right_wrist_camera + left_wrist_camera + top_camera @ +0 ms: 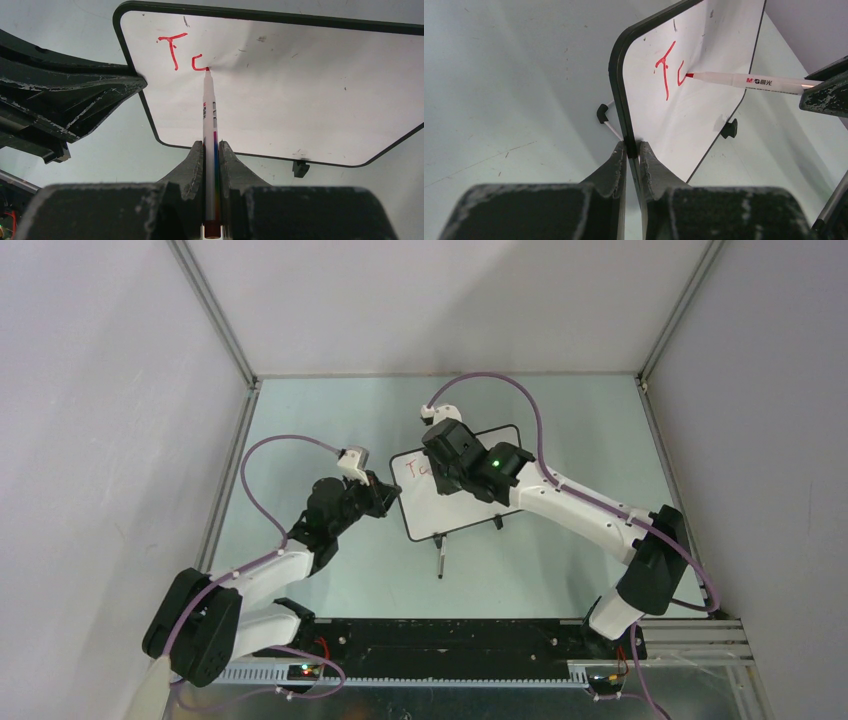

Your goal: Write a sentence on the whiteboard

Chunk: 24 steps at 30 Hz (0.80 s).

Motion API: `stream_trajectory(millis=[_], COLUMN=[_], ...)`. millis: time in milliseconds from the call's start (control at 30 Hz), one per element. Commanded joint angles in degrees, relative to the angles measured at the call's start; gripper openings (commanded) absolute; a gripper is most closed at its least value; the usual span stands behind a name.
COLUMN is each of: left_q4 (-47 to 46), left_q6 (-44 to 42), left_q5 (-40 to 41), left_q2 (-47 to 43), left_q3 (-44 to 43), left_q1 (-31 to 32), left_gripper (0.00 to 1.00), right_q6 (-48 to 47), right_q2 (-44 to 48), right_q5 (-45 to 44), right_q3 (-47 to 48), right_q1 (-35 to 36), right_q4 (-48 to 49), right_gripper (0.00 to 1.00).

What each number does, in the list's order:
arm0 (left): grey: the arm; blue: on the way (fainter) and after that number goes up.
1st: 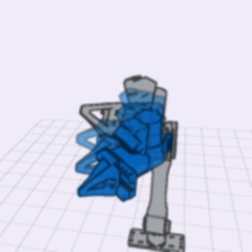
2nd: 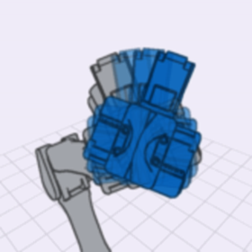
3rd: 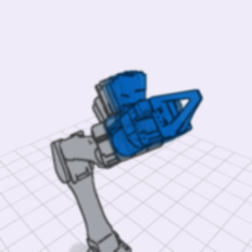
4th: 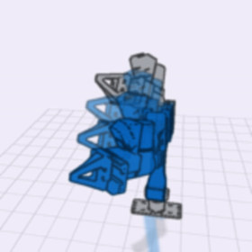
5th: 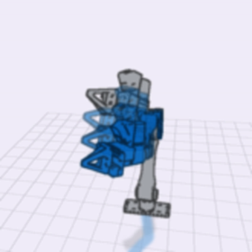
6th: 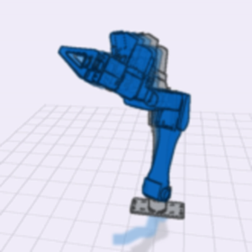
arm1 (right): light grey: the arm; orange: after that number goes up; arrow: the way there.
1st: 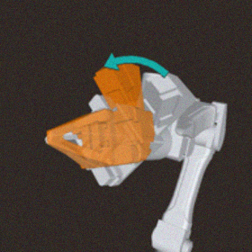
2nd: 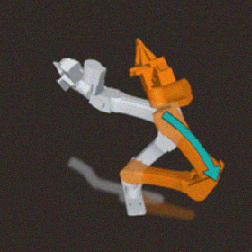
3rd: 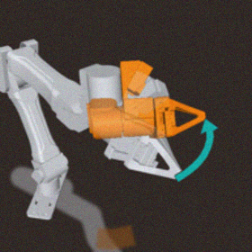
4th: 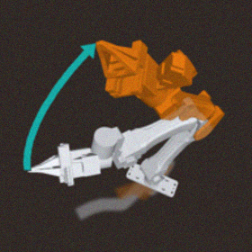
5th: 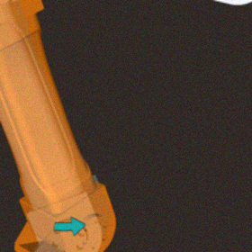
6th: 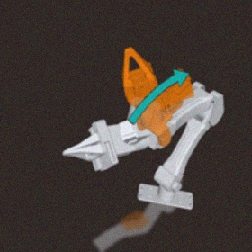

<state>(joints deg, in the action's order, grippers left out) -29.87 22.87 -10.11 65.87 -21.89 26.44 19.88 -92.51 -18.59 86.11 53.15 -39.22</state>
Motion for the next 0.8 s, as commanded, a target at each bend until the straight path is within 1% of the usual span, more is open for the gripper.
stream_trajectory(millis=[0,767], left_q4=[-1.6,-1.7], left_q6=[-2.7,-3.1], left_q5=[1.1,1.4], left_q2=[-1.5,-1.7], left_q3=[-0.4,-0.4], left_q1=[0.6,1.2], left_gripper=[0.09,0.09], right_q6=[0.4,0.1], right_q2=[0.8,0.2], right_q5=[-2.8,-2.2], right_q3=[1.9,4.3], right_q1=[-1.2,-1.0], right_q4=[0.7,0.4], right_gripper=[0.0,0.0])
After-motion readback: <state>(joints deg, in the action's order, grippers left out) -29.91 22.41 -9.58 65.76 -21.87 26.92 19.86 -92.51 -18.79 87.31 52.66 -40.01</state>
